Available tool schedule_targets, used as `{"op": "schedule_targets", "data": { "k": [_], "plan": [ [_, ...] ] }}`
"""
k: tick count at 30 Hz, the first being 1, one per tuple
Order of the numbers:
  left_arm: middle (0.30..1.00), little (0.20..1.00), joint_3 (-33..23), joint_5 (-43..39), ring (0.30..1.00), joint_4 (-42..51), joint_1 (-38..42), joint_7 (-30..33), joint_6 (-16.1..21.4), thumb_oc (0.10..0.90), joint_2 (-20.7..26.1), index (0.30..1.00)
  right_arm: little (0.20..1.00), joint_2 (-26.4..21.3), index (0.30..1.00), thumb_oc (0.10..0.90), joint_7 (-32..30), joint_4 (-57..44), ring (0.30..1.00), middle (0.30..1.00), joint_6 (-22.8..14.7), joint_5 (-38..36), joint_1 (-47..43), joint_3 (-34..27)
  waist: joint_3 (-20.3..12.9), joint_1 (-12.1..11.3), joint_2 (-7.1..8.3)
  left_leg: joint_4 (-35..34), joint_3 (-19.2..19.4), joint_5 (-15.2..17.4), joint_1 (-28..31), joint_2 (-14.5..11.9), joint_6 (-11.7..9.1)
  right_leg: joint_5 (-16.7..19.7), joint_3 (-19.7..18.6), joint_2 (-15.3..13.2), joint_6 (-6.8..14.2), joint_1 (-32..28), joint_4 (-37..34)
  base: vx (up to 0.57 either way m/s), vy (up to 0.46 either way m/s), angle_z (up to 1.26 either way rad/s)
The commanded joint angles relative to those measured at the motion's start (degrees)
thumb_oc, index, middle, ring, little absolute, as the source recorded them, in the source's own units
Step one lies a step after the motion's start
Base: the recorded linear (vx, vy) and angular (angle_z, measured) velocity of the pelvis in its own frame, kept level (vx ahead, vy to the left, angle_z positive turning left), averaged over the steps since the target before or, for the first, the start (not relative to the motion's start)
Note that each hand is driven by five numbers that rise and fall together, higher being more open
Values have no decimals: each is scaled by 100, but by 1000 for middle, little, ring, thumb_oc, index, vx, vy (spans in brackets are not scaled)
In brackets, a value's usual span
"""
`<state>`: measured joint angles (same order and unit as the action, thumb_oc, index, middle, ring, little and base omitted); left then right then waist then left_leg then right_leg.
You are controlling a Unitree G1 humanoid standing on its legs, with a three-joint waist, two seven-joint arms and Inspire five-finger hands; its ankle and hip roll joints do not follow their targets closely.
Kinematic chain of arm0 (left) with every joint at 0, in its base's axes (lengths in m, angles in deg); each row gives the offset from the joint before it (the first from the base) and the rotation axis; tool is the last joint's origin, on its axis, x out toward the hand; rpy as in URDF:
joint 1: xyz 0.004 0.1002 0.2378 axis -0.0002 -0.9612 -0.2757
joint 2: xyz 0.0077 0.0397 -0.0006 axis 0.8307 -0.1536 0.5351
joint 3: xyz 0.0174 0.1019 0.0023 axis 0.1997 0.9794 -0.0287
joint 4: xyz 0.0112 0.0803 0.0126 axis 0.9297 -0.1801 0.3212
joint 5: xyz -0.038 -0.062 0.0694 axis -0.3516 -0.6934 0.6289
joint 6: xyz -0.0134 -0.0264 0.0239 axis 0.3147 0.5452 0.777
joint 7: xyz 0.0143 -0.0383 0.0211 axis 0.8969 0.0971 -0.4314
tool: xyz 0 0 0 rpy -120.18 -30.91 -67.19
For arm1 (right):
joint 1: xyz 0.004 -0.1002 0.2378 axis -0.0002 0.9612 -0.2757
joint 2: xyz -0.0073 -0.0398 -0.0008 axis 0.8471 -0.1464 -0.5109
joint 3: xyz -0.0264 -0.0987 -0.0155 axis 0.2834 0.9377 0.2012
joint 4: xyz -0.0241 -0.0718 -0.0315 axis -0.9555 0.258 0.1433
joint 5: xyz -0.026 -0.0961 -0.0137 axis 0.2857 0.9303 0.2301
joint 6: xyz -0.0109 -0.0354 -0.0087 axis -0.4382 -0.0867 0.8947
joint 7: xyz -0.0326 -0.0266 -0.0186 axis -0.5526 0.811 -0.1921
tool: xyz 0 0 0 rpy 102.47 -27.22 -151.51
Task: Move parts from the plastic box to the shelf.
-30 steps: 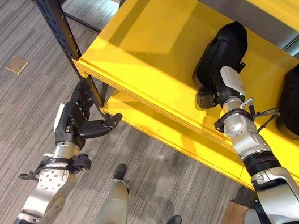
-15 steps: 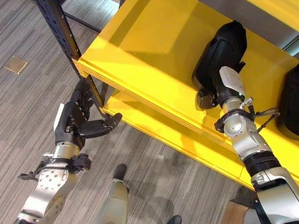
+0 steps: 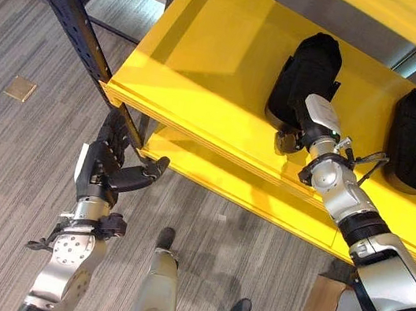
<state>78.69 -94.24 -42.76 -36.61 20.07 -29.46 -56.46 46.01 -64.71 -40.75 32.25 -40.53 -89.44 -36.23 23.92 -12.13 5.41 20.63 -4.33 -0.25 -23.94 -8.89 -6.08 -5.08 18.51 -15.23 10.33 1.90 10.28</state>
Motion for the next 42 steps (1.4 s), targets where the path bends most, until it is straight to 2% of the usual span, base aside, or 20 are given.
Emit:
{"op": "schedule_targets", "data": {
  "k": [1,24,42],
  "plan": [
    [1000,1000,-343,299,1000,740,219,30,671,900,277,1000,1000,-180,1000,900,-168,-174,1000,1000,-13,16,-12,-109,-283,102,41,-95,113,209,181,-303,120,58,-75,8,-245,235,369,0,0,0],
    [1000,1000,-457,249,1000,751,157,97,659,900,261,1000,1000,-226,1000,900,-339,-1057,1000,1000,-53,-75,140,-445,-384,140,114,-162,111,184,158,-270,168,134,-72,5,-233,258,306,0,0,0],
    [1000,1000,-626,358,1000,857,63,205,604,900,195,1000,1000,-628,1000,900,-570,-3054,1000,1000,-276,-55,540,-1130,-435,234,122,-138,118,203,141,-281,185,120,-96,2,-232,284,321,0,0,0]
  ]
}}
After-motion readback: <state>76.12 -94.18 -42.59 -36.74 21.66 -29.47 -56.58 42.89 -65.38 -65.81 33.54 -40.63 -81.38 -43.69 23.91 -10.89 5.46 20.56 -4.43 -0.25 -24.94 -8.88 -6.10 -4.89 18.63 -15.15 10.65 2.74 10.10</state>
